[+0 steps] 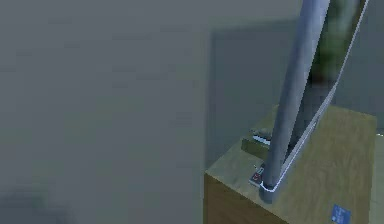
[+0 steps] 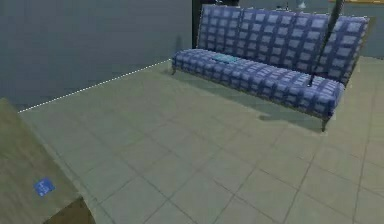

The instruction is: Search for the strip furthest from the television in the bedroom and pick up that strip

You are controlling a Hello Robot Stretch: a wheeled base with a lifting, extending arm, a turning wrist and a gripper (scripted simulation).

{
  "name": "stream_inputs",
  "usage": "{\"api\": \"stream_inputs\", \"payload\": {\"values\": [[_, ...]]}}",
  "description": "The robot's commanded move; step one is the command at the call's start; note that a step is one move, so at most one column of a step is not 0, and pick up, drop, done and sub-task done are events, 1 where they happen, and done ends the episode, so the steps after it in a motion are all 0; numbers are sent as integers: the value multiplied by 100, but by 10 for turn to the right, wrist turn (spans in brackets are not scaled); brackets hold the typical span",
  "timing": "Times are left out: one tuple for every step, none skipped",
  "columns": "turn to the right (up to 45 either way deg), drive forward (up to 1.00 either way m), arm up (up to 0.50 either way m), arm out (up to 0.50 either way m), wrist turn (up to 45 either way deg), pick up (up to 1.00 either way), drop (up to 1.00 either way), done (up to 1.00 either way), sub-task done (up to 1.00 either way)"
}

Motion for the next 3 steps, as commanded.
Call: {"api": "stream_inputs", "payload": {"values": [[0,10,0,0,0,0,0,0,0],[450,0,0,0,0,0,0,0,0],[450,0,0,0,0,0,0,0,0]]}}
